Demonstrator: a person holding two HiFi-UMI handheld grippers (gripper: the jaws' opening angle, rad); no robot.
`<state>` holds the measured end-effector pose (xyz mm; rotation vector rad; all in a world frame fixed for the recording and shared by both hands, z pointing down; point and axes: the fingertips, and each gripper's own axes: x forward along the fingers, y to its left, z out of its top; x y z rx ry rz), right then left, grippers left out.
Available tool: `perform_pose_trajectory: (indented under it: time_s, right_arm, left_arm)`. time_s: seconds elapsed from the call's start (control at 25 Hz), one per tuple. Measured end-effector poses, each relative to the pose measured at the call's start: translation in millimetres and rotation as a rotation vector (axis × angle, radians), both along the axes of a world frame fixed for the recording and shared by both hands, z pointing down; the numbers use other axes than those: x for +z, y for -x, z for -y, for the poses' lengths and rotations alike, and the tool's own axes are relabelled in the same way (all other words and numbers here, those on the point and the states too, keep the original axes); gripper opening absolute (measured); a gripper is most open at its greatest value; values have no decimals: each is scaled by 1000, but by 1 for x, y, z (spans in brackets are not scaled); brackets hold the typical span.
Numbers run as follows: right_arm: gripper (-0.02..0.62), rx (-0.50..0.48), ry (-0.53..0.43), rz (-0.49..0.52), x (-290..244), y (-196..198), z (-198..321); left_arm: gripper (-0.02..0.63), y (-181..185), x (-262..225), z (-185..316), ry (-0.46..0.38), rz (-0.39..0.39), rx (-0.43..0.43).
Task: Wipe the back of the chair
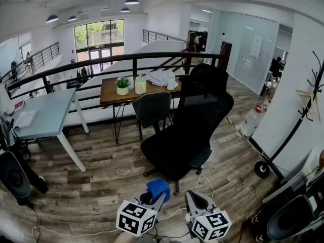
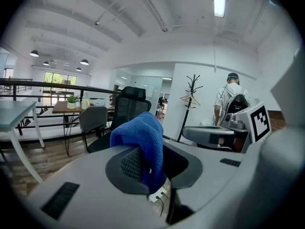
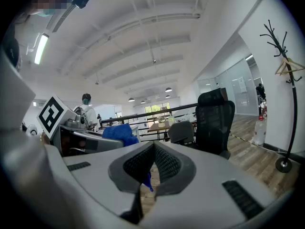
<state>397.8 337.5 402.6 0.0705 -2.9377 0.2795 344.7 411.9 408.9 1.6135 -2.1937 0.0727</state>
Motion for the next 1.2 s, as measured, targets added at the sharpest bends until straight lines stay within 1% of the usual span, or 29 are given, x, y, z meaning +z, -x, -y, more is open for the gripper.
perform_pose_trajectory:
  time_s: [0.2, 0.48, 0.56, 0.68, 0.84, 1.0, 1.2]
  right_arm:
    - [26, 6, -14, 3, -2, -1, 5]
    - [26, -14, -55, 1, -4, -1, 4]
    - [26, 0, -28, 22, -5, -1, 10]
    - [26, -2, 55, 80, -10, -2, 20]
    - [28, -12, 58, 70, -8, -5, 32]
    - [28, -27, 114, 66, 1, 0, 43]
    - [28, -19, 140, 51, 14, 13, 49]
  left_arm:
    - [74, 1, 4, 2, -2, -17, -15]
    - [74, 3, 6, 13, -22, -43, -31]
    - [74, 4, 5, 17, -23, -35, -26]
    - [75, 5, 5, 24, -33, -40, -27]
    - [75, 8, 7, 31, -43, -55, -27]
    - [75, 16, 13, 40, -23, -45, -22]
    - [75, 34, 20, 43, -16, -63, -39]
